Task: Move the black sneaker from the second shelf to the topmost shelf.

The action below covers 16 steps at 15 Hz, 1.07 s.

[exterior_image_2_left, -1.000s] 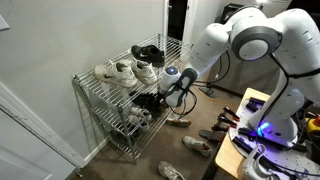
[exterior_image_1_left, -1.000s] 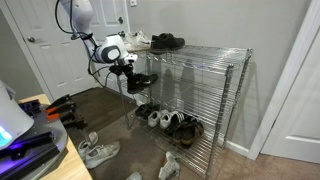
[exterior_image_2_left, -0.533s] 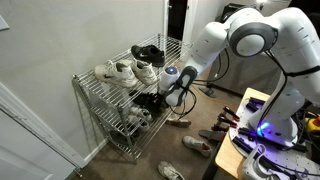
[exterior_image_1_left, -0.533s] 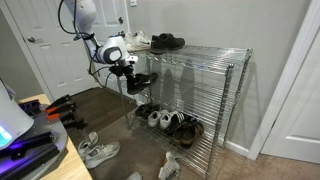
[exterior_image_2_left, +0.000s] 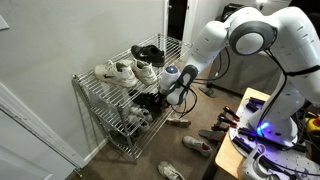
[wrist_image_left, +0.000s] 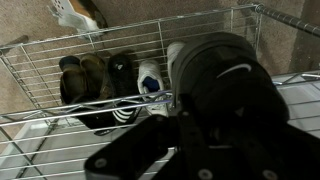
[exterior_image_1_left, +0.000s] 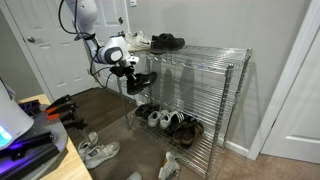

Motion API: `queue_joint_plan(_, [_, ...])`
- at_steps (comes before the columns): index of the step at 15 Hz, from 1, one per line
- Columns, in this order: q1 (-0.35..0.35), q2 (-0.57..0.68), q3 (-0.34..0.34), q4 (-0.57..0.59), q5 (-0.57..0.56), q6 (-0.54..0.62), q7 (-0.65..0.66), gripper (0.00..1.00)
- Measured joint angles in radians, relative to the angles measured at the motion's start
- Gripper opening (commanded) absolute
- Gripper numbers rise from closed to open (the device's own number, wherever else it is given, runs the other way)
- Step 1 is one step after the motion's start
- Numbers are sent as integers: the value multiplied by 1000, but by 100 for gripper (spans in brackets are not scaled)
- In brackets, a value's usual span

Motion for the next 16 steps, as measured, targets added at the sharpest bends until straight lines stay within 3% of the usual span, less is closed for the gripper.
queue_joint_plan(7, [57, -59, -12, -75, -21, -34, 2, 5])
queue_joint_plan(16, [308, -334, -182, -366, -147, -195, 226, 5])
